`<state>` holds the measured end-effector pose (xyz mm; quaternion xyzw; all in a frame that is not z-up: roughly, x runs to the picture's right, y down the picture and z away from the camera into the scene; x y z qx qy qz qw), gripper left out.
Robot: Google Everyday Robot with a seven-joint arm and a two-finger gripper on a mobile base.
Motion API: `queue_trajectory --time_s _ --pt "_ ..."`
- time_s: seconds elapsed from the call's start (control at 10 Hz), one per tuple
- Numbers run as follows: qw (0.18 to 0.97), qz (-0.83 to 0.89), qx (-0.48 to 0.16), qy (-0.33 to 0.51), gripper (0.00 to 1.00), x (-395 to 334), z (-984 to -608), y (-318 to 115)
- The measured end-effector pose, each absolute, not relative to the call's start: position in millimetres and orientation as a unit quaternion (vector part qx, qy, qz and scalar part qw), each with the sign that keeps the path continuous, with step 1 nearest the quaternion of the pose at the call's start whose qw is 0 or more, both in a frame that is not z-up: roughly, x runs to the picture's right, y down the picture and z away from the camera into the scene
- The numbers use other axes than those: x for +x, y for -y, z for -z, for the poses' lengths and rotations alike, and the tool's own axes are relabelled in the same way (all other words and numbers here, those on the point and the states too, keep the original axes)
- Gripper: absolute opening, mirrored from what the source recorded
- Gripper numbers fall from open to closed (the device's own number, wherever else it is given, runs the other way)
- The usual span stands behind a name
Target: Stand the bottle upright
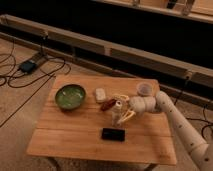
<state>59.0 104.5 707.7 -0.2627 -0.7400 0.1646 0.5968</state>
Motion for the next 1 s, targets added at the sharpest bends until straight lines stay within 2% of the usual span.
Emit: queue_trajectory --time_s 0.7,1.0 --pt "0.662 -0.119 -0.243 0.700 0.80 42.6 -626.8 -82.9" --pt "0.717 -0.087 -0.230 0.652 0.80 25.8 -580.9 -80.3"
